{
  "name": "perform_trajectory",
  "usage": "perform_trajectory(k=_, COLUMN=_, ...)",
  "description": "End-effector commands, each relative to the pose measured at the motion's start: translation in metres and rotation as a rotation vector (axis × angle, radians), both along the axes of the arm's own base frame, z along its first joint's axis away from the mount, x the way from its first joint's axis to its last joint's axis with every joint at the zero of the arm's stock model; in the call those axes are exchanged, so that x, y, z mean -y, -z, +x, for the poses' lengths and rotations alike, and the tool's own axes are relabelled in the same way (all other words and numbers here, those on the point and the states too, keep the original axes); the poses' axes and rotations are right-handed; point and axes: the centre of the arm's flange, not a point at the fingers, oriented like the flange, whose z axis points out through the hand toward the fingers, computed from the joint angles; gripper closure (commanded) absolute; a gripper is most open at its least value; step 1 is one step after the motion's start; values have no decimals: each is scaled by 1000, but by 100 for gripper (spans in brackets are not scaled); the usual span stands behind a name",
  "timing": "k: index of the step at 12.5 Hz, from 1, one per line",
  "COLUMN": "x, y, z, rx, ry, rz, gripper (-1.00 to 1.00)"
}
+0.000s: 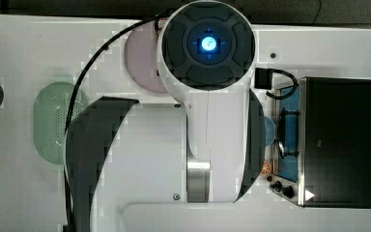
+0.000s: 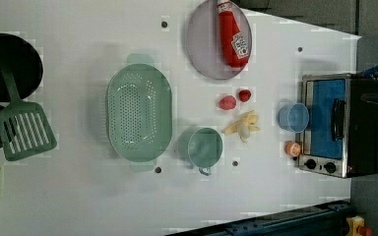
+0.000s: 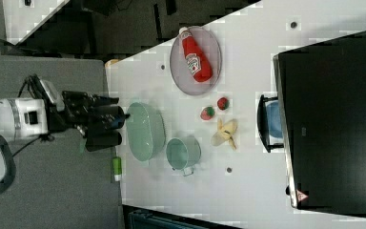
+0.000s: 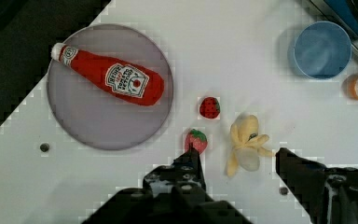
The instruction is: Pick banana from table and place on oven.
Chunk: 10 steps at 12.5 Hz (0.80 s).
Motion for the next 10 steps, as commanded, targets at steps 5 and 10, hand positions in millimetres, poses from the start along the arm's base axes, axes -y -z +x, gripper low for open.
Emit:
perform_trajectory(k=5, x=38, y=-43, z=-127, rx=-21, ry=95, rz=28, gripper=-100)
perform_trajectory(k=10, x=38, y=30, z=-98, rx=-74, ry=93, rz=24, gripper=-100)
